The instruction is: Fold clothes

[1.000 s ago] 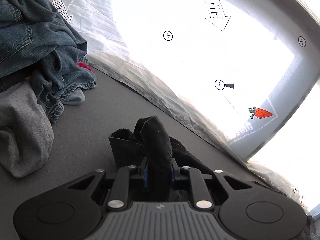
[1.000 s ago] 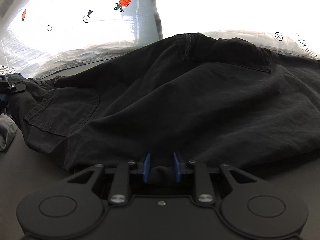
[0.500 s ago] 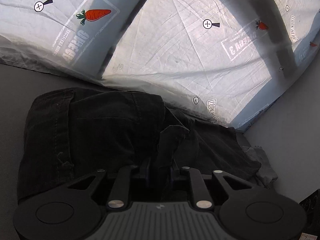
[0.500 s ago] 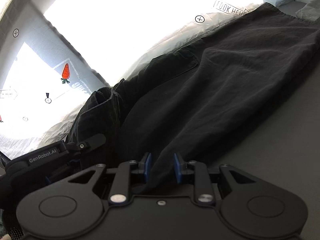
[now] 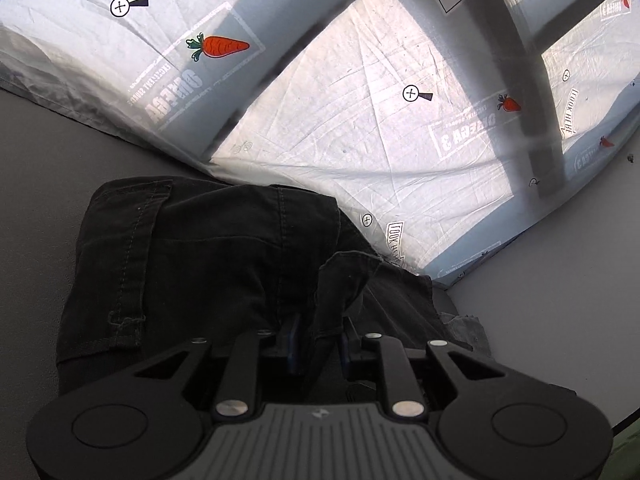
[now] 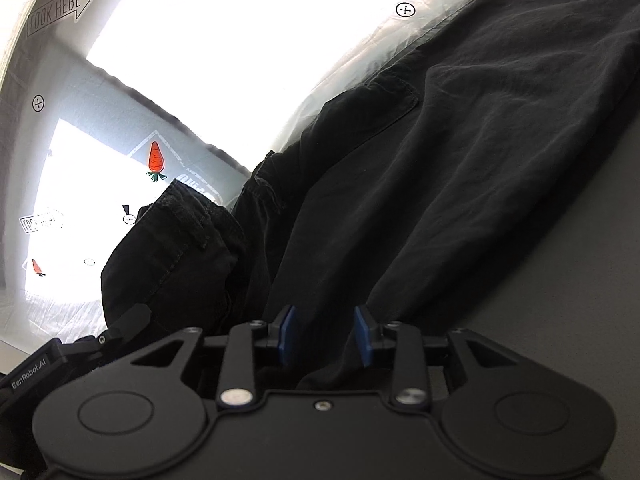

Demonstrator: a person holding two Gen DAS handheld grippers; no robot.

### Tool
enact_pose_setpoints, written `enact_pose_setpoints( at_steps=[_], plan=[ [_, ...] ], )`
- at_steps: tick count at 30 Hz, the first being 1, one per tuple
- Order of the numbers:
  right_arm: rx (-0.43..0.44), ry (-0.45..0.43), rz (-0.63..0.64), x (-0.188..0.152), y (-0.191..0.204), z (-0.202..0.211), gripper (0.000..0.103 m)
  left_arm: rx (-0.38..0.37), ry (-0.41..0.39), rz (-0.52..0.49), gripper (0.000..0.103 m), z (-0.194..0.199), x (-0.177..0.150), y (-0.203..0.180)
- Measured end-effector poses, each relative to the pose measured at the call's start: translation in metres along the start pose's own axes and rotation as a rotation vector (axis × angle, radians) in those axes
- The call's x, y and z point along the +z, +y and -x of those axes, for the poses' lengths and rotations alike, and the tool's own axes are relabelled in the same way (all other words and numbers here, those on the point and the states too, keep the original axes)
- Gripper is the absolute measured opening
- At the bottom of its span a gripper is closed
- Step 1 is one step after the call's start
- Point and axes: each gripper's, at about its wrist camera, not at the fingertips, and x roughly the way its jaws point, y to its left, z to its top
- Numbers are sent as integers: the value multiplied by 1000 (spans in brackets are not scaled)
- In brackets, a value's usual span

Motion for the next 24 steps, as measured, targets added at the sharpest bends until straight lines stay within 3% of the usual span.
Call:
enact_pose_setpoints(
  at_steps=[2, 3, 4, 7, 11, 13, 19, 21, 24],
  plan=[
    [14, 1, 2, 0, 5, 0, 37, -11, -21, -21, 38, 8, 4, -6],
    [18, 0, 4, 0, 7, 0, 38, -34, -31, -35, 68, 12, 6, -12],
    [15, -1, 7, 0, 8, 0, 39, -48, -50, -57, 86, 16, 8, -20],
    [5, -1, 1, 1, 7, 0, 39, -79, -97, -192, 86, 21, 13, -49],
    [-21, 4, -9, 0, 2, 1, 39, -52, -144, -177, 86, 18, 22, -54],
    [-13, 1, -22, -2, -1, 3, 40, 29, -144, -131, 86, 16, 24, -40],
    [37, -5, -76, -3, -9, 2, 42, 370, -100, -14, 85, 16, 16, 16],
    [77, -6, -105, -3, -11, 2, 42, 436, -82, 49, 85, 20, 11, 40],
    [185, -11, -164, -2, -18, 4, 43, 556, -38, 27, 85, 17, 2, 56]
  ],
)
